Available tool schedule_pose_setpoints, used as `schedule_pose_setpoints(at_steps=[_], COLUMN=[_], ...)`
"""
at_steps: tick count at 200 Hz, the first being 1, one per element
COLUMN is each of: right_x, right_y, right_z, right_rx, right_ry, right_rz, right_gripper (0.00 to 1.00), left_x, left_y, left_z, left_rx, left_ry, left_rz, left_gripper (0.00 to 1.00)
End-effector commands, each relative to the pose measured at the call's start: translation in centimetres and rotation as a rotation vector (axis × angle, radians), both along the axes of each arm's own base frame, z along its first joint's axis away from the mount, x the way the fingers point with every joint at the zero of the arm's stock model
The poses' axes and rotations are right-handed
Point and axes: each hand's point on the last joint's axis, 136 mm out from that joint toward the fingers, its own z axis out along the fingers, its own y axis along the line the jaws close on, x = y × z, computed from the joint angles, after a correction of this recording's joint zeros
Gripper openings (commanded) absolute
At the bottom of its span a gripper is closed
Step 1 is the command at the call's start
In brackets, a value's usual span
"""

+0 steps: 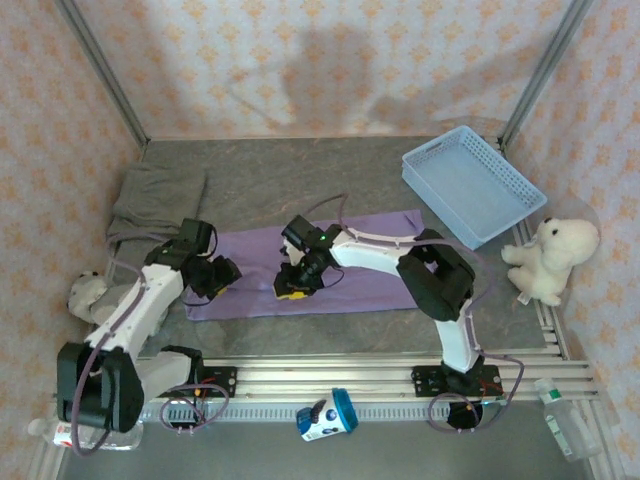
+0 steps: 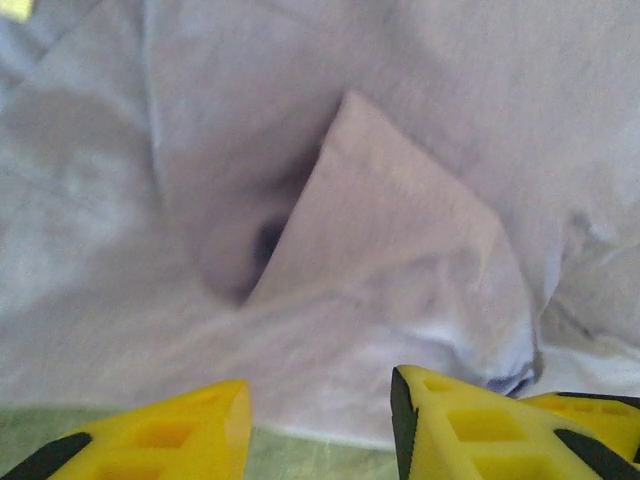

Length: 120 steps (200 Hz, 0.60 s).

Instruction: Fold and stack the mixed laundry pile

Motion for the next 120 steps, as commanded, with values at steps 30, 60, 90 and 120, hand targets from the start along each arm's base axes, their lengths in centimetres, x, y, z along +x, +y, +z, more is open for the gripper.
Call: schedule_pose_setpoints(at_steps=[30, 60, 90, 120], right_x=[2.1, 5.3, 6.6, 6.7], right_y=[-2.3, -1.9, -0.6, 1.4], right_z=[2.8, 1.7, 0.2, 0.0], right_rx=[-0.103, -0.191, -0.195, -0.15], right_ry=[-0.179, -0.263, -0.273, -0.264], right_rz=[-0.002, -0.055, -0.072, -0.048], right_gripper=[0.37, 0.38, 0.39, 0.36], left_x=[-0.3, 4.7, 7.0, 7.2], left_y=[2.4, 2.1, 2.4, 1.6], left_z=[-0.7, 0.2, -0.6, -2.8], left_rx=[0.114, 0.094, 0.139, 0.105], left_ry=[0.124, 0.014, 0.015, 0.047], left_rz=[0.092, 0.129, 0.081, 0.043], left_gripper=[0.52, 0.54, 0.54, 0.53])
